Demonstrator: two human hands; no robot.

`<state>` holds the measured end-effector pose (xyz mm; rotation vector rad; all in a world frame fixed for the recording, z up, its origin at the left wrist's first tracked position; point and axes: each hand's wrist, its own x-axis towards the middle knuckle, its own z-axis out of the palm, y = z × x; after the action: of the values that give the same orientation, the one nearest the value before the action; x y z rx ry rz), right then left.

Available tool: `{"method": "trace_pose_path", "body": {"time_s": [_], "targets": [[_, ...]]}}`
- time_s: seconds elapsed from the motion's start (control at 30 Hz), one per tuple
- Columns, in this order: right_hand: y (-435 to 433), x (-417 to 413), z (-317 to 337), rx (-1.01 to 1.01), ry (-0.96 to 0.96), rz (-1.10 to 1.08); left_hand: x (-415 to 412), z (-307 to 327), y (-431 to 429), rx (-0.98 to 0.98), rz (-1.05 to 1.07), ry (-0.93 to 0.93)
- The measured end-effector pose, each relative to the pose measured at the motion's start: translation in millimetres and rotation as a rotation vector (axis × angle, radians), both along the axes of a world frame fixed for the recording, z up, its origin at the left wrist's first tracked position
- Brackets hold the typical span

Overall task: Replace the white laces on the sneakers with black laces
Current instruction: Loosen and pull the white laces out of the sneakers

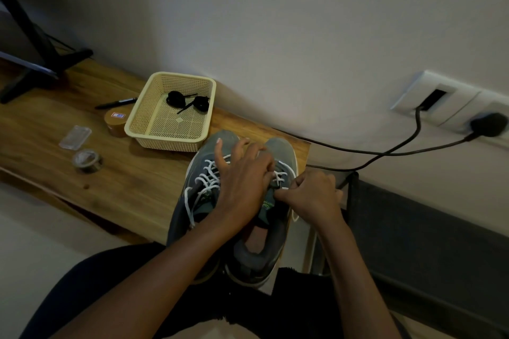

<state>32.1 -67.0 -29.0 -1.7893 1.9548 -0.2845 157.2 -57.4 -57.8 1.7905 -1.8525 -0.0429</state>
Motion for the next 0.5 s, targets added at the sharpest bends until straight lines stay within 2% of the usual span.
{"method": "trace_pose_path", "body": {"time_s": [0.13,0.23,0.4,0.5], "targets": [[5,8,2,-0.056,0.113,-0.006,2,3,-2,-0.029,0.059,0.029],[13,15,1,-0.147,0.198,0.014,6,6,0,0.025,-0.024,-0.014],[15,15,0,-0.148,0.198,0.048,9,5,2,0.16,-0.173,-0.191],[15,15,-2,-0.172,0.177,0.047,7,4,2,0.168,-0.171,-0.232]]}}
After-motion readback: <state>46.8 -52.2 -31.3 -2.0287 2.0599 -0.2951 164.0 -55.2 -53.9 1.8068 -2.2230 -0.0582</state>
